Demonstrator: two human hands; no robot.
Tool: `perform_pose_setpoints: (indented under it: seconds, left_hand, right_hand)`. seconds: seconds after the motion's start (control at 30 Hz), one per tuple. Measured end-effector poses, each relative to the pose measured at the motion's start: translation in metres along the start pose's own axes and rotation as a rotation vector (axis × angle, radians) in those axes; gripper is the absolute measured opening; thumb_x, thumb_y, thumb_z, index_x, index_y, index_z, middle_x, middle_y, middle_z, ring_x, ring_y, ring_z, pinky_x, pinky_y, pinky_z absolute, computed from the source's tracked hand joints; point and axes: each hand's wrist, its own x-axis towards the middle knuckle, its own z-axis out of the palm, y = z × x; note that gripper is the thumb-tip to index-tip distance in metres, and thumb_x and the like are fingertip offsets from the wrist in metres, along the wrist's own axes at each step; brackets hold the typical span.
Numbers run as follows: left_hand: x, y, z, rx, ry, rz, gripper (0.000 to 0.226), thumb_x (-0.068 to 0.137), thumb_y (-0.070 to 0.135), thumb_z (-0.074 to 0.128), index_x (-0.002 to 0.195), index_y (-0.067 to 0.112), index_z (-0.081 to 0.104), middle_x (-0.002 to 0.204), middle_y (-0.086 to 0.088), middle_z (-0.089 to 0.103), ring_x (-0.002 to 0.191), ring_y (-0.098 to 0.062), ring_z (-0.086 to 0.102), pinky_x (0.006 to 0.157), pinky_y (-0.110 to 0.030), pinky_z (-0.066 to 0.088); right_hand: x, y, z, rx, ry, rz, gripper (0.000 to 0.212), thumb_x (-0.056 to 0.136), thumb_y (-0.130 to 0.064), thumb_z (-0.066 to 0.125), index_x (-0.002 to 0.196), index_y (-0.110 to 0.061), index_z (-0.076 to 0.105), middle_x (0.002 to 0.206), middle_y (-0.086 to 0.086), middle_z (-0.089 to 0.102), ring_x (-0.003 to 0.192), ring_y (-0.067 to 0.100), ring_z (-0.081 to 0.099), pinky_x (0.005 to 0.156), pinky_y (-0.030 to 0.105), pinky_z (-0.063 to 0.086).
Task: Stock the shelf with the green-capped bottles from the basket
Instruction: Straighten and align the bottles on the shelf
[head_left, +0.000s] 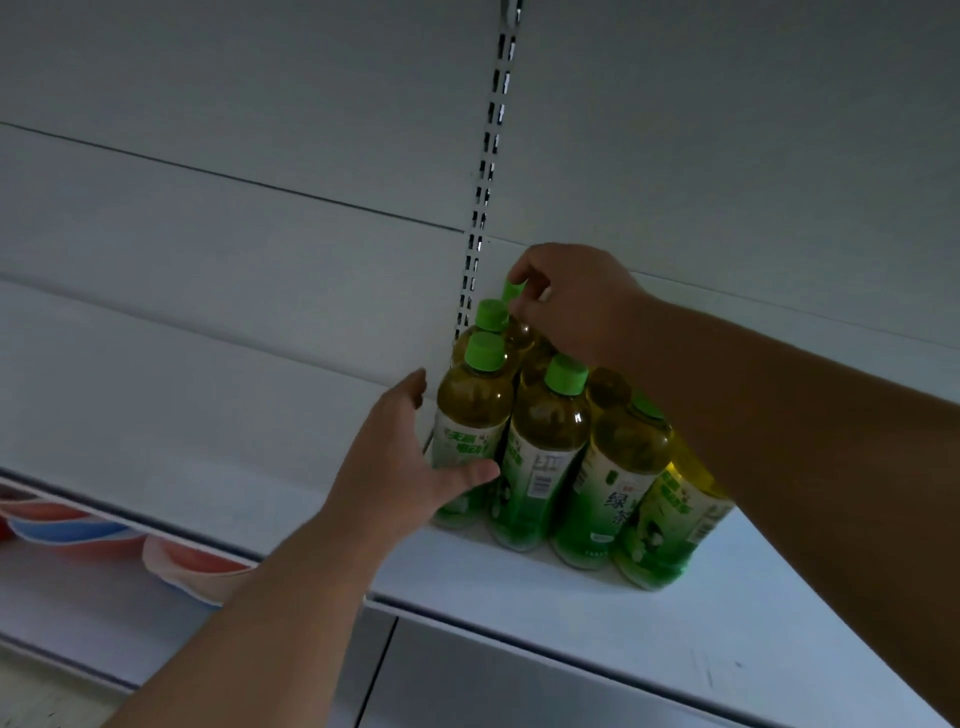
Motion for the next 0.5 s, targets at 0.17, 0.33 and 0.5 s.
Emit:
perform_pose_setpoints:
  seconds: [0.17,0.33,0.5]
  left_hand:
    - [0.022,0.046,-0.016,0.207,0.014,0.283,0.091,0.074,0.041,0.083,0.149,0.026,0.034,0.131,0.017,0.043,0.119,0.000,0.040,0.098,-0.017,0.031]
    - [0.034,0.059,-0.018,0.441,0.038,0.452,0.053,0.094,0.036,0.060,0.144,0.030,0.044,0.117,0.004,0.062,0.105,-0.013,0.056,0.086,-0.027,0.045]
    - [0.025,0.052,-0.010,0.470,0.106,0.505,0.053,0.096,0.037,0.056,0.147,0.028,0.043,0.111,0.004,0.063,0.091,-0.010,0.055,0.076,-0.023,0.042]
  right_hand:
    - [0.011,0.001,-0.003,-0.101,-0.145,-0.117,0.036,0.092,-0.041,0.066,0.125,-0.027,0.062,0.109,-0.007,0.065,0.087,0.008,0.055,0.061,0.012,0.033]
    - [0.022,0.004,-0.002,-0.173,-0.221,-0.207,0.032,0.093,-0.040,0.064,0.123,-0.028,0.063,0.113,-0.005,0.065,0.091,0.008,0.053,0.064,0.018,0.036]
    - [0.026,0.007,0.003,-0.202,-0.240,-0.241,0.035,0.093,-0.038,0.064,0.126,-0.025,0.062,0.116,-0.003,0.064,0.096,0.007,0.051,0.080,0.024,0.037]
